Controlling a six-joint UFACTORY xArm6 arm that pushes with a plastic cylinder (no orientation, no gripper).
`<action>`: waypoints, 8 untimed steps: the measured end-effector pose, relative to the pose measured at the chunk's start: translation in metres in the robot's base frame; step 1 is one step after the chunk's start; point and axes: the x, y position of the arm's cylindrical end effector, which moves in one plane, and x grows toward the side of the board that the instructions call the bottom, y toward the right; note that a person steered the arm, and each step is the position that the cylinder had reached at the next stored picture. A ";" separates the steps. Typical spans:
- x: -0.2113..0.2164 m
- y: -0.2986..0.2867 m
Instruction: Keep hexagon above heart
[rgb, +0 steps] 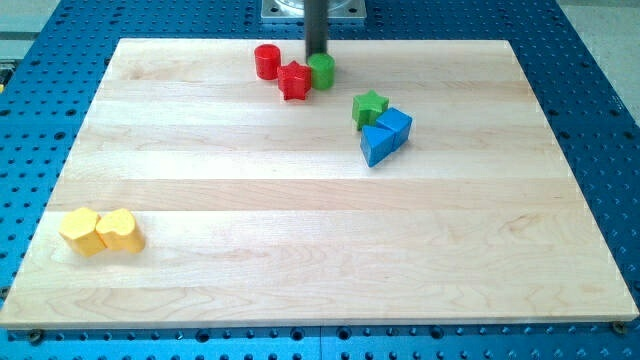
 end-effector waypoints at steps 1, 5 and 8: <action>0.044 0.013; 0.088 -0.032; 0.342 -0.159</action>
